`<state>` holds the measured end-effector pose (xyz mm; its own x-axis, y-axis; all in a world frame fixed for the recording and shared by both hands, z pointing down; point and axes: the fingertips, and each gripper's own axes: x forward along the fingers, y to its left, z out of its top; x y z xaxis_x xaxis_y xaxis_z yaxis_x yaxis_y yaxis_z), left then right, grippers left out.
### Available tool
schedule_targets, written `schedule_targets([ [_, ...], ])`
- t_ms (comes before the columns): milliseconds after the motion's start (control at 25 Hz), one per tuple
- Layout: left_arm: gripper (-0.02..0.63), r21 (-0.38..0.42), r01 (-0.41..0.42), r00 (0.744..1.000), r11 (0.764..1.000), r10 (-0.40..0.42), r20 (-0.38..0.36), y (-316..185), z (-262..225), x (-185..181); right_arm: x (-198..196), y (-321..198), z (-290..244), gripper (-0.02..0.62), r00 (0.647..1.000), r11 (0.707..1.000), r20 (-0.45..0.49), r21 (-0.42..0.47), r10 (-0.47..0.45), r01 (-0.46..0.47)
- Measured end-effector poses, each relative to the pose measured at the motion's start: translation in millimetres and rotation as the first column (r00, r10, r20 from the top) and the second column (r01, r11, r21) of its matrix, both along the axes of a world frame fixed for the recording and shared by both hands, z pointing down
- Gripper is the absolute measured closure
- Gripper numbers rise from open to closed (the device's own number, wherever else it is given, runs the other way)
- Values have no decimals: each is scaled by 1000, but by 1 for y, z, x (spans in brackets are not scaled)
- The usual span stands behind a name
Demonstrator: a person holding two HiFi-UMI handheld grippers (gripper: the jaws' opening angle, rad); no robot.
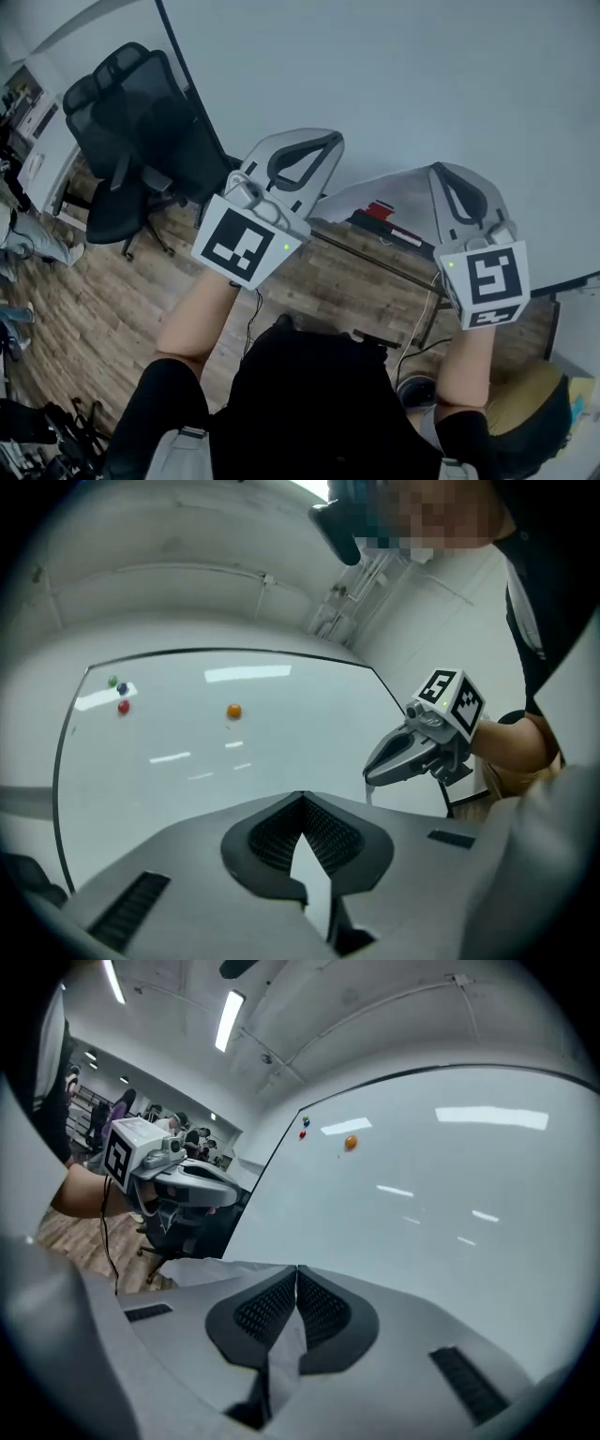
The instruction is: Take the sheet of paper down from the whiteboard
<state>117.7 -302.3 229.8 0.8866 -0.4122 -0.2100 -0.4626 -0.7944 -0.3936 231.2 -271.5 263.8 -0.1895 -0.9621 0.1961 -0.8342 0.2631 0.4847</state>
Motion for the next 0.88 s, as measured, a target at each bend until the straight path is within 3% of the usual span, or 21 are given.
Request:
schedule_targets([
  [200, 594, -234, -62, 998, 970, 61, -14, 26, 82, -18, 4, 22, 90, 577, 998, 993, 67, -115, 15, -7],
  [280, 594, -327, -61, 998, 943, 67, 7, 34, 116, -23, 2, 33, 124, 577, 994, 989, 107, -148, -1, 17],
  [480, 594, -509, -86, 995, 856, 104, 7, 57, 198, -29, -15, 59, 191, 577, 978, 984, 180, -123, -103, 126],
  [600, 594, -574, -92, 994, 813, 107, -8, 69, 236, -34, -21, 75, 238, 577, 977, 976, 186, -170, -103, 135],
  [800, 594, -686, -78, 994, 723, 113, 6, 82, 290, -41, -30, 99, 306, 577, 945, 949, 320, -270, -73, 165],
  [880, 594, -699, -81, 992, 711, 128, 15, 89, 298, -41, -27, 103, 321, 577, 935, 946, 348, -278, -64, 168],
])
